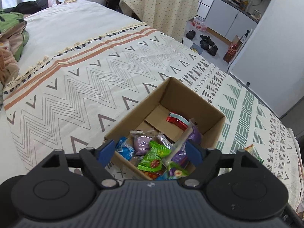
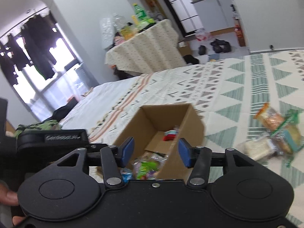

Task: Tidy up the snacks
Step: 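Open both tools to drop the candies into the box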

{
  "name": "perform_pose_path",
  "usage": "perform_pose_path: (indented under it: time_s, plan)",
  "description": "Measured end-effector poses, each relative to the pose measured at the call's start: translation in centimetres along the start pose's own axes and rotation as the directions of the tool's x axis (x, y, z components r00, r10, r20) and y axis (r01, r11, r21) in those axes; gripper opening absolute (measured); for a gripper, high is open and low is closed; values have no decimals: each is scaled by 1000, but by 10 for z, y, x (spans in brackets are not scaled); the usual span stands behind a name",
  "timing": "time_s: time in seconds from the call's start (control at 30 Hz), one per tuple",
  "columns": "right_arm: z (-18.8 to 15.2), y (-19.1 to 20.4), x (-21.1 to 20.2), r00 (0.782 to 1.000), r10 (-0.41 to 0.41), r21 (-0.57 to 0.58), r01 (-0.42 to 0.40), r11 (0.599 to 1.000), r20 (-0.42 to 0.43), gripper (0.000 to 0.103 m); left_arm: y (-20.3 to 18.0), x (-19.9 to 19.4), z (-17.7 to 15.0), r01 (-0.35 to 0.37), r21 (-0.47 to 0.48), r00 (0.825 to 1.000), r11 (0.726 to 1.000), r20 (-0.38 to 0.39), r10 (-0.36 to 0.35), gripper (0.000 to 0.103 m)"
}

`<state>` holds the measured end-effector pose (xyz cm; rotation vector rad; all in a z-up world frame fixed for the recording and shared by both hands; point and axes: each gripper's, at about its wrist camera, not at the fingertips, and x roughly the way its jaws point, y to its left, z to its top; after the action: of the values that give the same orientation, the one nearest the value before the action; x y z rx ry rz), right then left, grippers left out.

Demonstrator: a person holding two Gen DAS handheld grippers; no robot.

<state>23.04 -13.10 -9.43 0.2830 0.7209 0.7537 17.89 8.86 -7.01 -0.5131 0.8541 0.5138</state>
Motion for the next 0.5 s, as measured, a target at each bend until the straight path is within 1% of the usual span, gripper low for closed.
perform_pose_path:
  time_s: [0.07, 0.1, 0.27, 0.5]
  plan:
    - [2, -7, -5, 1000, -27, 12, 27, 1000, 1, 61, -7, -1, -1, 10, 15, 1000, 1000, 4, -10, 86]
    - [3, -11, -8, 999, -44, 20, 44, 999, 0, 62, -11, -1, -2, 13, 25, 1000, 1000, 5, -13, 87]
    - [4, -37, -23, 992, -126, 81, 125, 989, 2, 63, -34, -2, -8, 22, 72, 1000, 997, 18, -24, 93]
    - [5, -69, -38, 978, -209, 167, 207, 964, -9, 63, -67, -1, -17, 93, 122, 996, 988, -6, -93, 93]
